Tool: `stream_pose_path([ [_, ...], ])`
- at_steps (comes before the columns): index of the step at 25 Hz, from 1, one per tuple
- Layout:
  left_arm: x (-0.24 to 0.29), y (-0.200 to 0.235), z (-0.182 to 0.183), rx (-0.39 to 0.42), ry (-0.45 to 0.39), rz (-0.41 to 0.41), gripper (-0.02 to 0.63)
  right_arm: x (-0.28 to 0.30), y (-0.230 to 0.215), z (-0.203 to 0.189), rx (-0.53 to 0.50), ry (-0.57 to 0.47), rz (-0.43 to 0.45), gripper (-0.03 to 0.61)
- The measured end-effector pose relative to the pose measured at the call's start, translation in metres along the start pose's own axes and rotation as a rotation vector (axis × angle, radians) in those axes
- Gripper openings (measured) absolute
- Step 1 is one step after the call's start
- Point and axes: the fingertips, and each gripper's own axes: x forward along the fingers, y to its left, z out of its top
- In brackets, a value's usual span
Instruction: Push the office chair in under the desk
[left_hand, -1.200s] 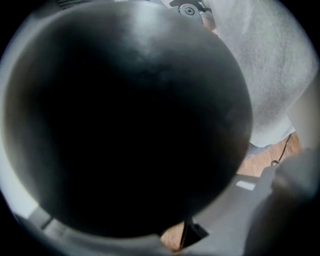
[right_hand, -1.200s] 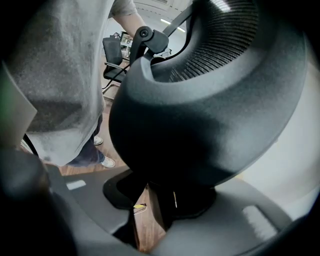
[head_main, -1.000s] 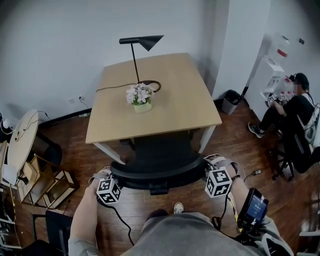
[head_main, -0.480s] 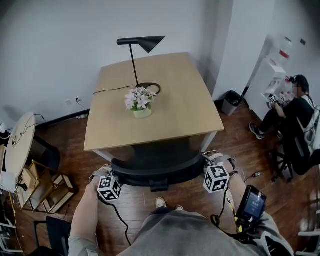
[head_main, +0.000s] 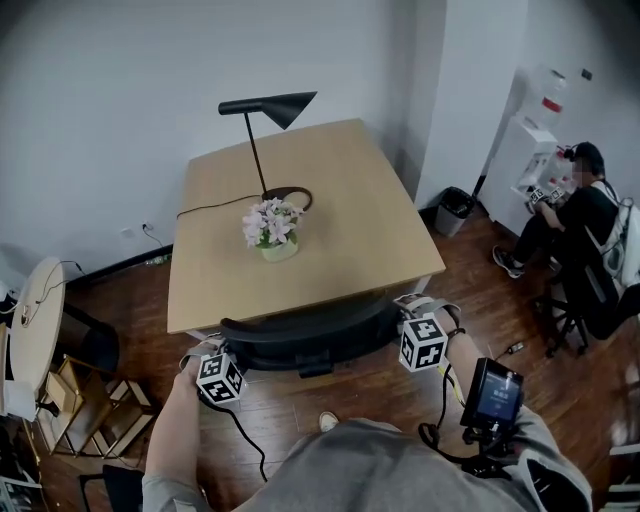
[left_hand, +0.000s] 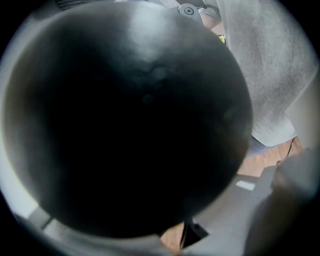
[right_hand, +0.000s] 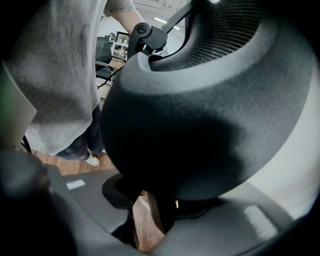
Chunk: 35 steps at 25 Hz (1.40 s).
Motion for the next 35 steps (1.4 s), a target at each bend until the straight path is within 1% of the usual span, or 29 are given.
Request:
stream_pose_path([
  [5, 0.006, 0.02, -0.005, 0.0, 0.003, 0.01, 0.143, 0.01, -0.021, -0.001, 0.004, 0.0, -0.011, 0.175],
  [10, 0.007, 0.029, -0.01, -0.002, 0.001, 0.005, 0.144, 0.016, -0.033, 0.002, 0.007, 0.0, -0.016, 0.183],
  [25, 0.003, 0.03, -0.011, -0.01, -0.006, 0.026, 0.154, 0.013, -0.032, 0.006, 0.014, 0.006, -0.027, 0.189],
  [27, 0.002, 0.033, -0.012, -0.023, -0.002, 0.048, 0.166, 0.013, -0.033, 0.007, 0.018, 0.007, -0.029, 0.193],
  [29, 0.001, 0.036, -0.013, -0.027, 0.004, 0.092, 0.201, 0.014, -0.033, 0.007, 0.026, 0.009, -0.034, 0.2],
  [32, -0.002, 0.041, -0.014, 0.002, 0.019, 0.182, 0.232, 0.016, -0.035, 0.007, 0.048, 0.011, -0.044, 0.214],
  [35, -0.008, 0.043, -0.016, 0.01, 0.027, 0.285, 0.233, 0.014, -0.035, 0.008, 0.064, 0.004, -0.054, 0.245],
])
